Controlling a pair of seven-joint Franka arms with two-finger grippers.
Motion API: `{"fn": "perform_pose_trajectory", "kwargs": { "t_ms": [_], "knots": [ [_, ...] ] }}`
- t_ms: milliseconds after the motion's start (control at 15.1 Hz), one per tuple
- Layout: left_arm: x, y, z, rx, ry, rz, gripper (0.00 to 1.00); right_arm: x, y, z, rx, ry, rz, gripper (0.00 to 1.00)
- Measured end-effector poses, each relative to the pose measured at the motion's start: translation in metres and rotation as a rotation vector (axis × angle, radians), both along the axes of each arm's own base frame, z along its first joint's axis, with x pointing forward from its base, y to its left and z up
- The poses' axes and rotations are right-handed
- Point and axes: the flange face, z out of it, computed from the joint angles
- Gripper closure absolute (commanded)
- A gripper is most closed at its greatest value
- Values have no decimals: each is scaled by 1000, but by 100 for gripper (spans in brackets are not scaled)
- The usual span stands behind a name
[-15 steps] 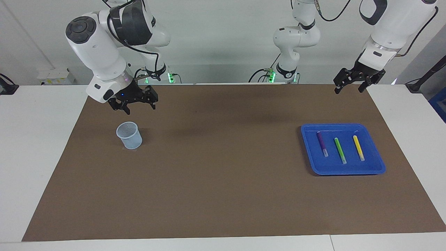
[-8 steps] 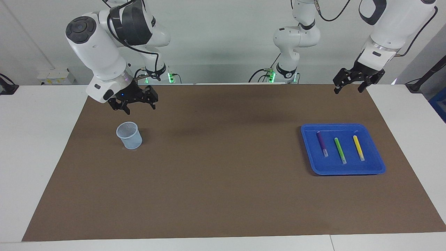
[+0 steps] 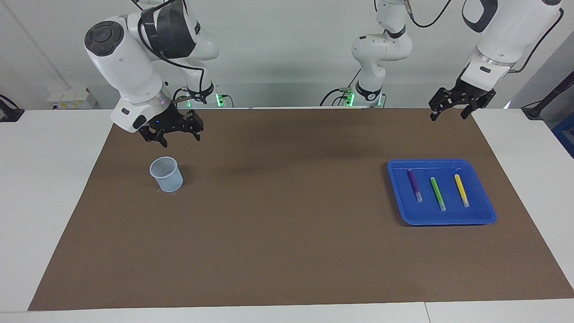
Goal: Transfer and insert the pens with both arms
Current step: 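Reach the left gripper down to the purple pen in the tray, then grasp the purple pen with the left gripper while the right gripper advances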
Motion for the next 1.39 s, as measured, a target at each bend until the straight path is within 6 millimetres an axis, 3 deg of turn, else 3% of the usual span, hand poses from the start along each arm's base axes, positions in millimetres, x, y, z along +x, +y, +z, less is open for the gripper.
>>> {"fn": "perform_pose_trajectory", "kwargs": {
  "t_ms": [995, 1393],
  "knots": [
    [-3, 1, -67, -1, -22, -3, 0, 0, 0, 0, 0, 0, 0, 0],
    [-1, 1, -101, 0, -30, -15, 0, 1, -10, 0, 0, 0, -17, 0]
  ]
}}
